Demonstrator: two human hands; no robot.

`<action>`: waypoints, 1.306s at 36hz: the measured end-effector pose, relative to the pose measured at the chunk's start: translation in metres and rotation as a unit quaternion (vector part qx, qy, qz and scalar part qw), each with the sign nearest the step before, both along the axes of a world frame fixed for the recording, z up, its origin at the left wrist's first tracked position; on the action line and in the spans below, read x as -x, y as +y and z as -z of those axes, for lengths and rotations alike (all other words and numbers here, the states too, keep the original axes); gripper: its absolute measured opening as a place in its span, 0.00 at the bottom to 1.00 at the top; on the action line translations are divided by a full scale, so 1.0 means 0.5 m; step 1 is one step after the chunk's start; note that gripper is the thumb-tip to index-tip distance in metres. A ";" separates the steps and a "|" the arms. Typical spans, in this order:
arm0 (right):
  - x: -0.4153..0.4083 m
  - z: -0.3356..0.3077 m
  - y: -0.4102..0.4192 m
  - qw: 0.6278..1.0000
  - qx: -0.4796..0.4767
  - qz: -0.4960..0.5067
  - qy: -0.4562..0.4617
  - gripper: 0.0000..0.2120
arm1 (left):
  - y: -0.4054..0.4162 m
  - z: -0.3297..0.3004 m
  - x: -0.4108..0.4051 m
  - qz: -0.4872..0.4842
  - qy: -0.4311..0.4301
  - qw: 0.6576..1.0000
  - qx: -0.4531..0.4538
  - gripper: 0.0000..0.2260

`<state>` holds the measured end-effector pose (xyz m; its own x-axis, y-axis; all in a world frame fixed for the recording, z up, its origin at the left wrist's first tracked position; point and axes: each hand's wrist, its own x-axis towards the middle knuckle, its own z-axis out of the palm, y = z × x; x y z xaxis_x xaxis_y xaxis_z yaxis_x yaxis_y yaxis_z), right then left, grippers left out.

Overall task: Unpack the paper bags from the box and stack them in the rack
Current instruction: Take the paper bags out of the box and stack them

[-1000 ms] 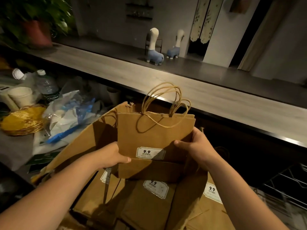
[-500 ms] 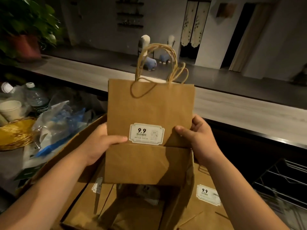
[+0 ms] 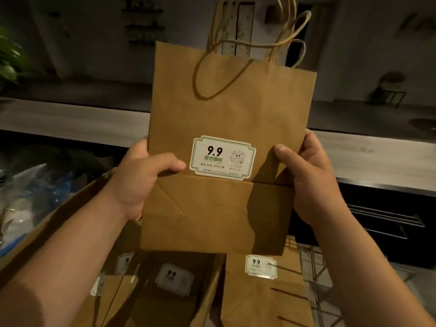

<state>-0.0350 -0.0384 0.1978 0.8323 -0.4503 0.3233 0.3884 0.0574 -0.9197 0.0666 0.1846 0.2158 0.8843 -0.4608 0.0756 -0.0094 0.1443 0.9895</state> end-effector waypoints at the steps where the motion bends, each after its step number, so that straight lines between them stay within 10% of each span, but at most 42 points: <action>1: 0.013 0.004 -0.016 1.000 -0.001 0.007 0.012 0.13 | -0.020 0.004 0.012 0.004 0.006 1.000 -0.008 0.20; 22: 0.210 0.237 -0.200 0.950 -0.029 0.125 0.285 0.10 | -0.249 0.227 0.193 0.016 -0.003 0.974 -0.225 0.19; 47: 0.075 0.401 -0.167 0.866 0.057 0.154 0.473 0.15 | -0.314 0.503 0.119 -0.149 0.068 0.905 -0.393 0.32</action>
